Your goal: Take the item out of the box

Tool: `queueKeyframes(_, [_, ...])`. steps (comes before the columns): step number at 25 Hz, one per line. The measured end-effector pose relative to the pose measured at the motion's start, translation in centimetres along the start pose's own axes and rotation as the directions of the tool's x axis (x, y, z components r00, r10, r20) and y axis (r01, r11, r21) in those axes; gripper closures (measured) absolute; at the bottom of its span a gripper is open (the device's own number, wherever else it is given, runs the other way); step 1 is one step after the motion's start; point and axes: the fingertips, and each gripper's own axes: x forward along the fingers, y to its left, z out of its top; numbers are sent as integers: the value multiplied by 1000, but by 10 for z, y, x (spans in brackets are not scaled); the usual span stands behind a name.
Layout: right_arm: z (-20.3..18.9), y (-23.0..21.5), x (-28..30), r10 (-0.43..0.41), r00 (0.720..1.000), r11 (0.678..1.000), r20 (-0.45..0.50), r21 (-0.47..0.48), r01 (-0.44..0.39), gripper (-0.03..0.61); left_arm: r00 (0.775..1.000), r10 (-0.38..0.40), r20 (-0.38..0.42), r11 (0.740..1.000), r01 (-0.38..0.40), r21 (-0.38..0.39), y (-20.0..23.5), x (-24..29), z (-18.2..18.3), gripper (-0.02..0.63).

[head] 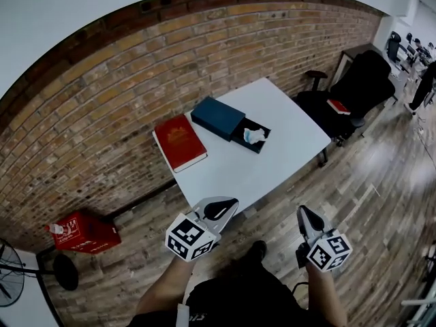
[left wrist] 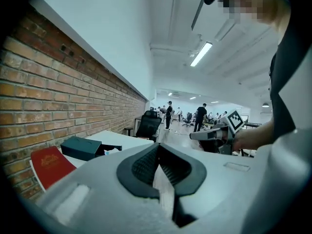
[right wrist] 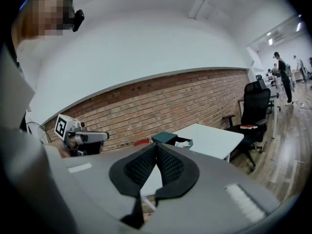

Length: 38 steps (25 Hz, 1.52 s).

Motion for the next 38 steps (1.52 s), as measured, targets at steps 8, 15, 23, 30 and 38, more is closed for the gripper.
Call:
queueKeyframes(8, [25,-76,75,118,991,993,-65,9,-118,578,994,105,-39,994,-104,36,46,115,25,606])
queueKeyframes(15, [41,-130,105,164,983,986,-79,25,-162,578,986,166,-30,986,-166,22,67,167,49,606])
queueKeyframes(23, [55,-133,154,196,977,980,-86,38,-193,578,983,172,-65,985,-171,13,103,182,48,606])
queueKeyframes(30, [86,-108,197,220,971,974,-94,-31,-224,578,988,153,-23,988,-152,18,148,189,70,606])
queueKeyframes(38, [87,-104,226,179,979,983,-97,-15,-182,578,991,131,-42,991,-130,11,182,183,60,606])
